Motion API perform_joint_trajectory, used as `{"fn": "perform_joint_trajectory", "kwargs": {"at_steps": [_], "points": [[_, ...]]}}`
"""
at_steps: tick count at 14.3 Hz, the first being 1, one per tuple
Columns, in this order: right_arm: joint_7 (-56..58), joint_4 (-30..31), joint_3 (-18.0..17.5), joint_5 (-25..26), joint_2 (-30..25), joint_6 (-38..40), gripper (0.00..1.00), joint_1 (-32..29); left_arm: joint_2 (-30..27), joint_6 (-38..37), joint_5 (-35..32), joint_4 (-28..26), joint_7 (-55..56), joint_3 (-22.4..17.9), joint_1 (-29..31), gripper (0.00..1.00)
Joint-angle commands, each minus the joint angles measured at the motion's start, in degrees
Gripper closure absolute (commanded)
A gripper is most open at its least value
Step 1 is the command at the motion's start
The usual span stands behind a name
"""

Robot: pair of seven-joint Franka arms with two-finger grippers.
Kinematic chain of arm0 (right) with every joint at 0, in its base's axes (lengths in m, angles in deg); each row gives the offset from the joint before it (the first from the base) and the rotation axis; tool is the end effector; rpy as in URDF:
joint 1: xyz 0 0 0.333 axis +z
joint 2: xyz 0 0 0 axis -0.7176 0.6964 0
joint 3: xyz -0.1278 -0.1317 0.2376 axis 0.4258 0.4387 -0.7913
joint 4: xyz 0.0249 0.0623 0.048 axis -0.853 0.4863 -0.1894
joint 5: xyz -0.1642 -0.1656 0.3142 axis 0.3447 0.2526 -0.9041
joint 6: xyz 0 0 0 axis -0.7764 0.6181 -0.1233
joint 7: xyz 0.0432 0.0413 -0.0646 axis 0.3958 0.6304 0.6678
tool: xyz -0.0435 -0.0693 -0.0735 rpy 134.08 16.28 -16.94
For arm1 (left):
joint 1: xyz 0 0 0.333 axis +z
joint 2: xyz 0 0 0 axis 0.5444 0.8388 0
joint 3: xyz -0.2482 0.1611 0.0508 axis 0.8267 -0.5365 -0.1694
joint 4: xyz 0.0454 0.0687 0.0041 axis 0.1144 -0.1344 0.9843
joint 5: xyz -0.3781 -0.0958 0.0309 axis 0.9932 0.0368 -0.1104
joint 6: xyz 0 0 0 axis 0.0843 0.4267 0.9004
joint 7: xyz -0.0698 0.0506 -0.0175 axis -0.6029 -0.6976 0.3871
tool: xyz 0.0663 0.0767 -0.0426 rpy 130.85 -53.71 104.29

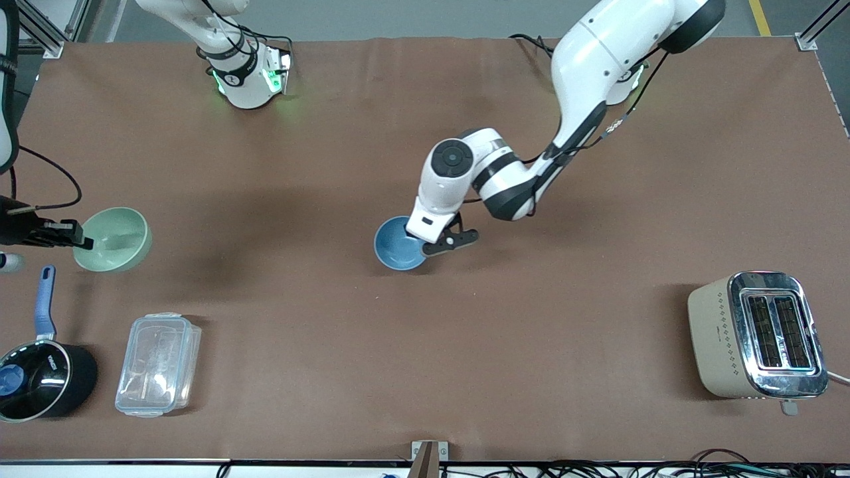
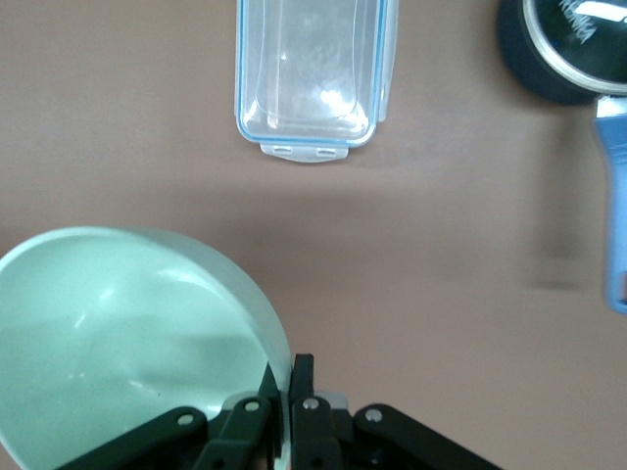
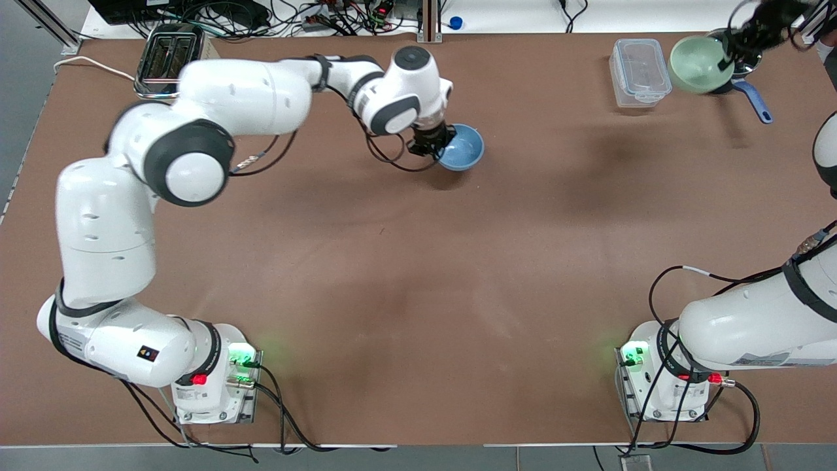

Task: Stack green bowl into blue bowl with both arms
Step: 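Carry the blue bowl to mid-table with the left gripper while the right lifts green bowl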

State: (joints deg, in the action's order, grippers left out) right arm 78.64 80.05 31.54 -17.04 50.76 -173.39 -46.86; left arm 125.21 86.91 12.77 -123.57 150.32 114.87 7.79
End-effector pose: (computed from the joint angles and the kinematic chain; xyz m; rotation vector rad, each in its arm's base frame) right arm 0.6017 -0.1324 0.4639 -3.0428 -0.1122 0.0863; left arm 0.4690 -0.5259 0.2234 2.9587 0.4854 -0.0077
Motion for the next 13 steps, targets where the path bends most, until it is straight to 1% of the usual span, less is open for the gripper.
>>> {"fn": "perform_joint_trajectory", "kwargs": {"at_steps": [1, 3, 4, 5, 6, 7, 9, 11, 13], "points": [[-11.0, -5.3, -6.9, 6.6, -2.7, 6.1, 0.99, 0.1, 3.7, -0.3, -1.0, 5.7, 1.9, -4.9, -6.8, 1.0], [-18.9, -5.4, -11.4, 6.5, -4.4, 7.3, 0.99, 0.1, 5.1, -0.3, -0.7, 7.4, 2.0, -8.6, -11.0, 1.0], [-22.7, -5.4, -13.9, 6.5, -4.8, 8.2, 0.99, 0.1, 5.1, -0.1, -0.6, 7.5, 1.8, -9.1, -11.3, 0.94], [-26.2, -5.5, -16.4, 6.3, -4.9, 8.3, 0.99, 0.0, 5.0, 0.0, -0.6, 7.5, 1.5, -9.1, -11.2, 0.72], [-28.9, -5.5, -18.5, 5.8, -5.1, 8.1, 0.99, 0.1, 4.7, 0.0, -1.0, 7.5, 1.4, -9.2, -11.1, 0.05], [-30.7, -5.4, -20.1, 5.7, -5.0, 7.8, 0.99, 0.2, 4.2, -0.4, -1.4, 7.5, 1.0, -9.3, -11.0, 0.0], [-36.4, -5.1, -24.2, 5.5, -4.6, 7.2, 1.0, 0.4, 0.3, -3.1, -1.6, 7.5, -0.2, -10.1, -9.1, 0.0], [-38.7, -4.5, -27.4, 5.0, -4.0, 5.5, 1.0, 0.6, -5.1, -10.0, -1.6, 7.5, -5.9, -10.3, -5.1, 0.0], [-40.8, -2.8, -29.0, 4.9, -1.8, 1.9, 1.0, 0.8, -10.4, -17.5, -0.9, 7.4, -13.5, -10.0, -0.8, 0.0]]}}
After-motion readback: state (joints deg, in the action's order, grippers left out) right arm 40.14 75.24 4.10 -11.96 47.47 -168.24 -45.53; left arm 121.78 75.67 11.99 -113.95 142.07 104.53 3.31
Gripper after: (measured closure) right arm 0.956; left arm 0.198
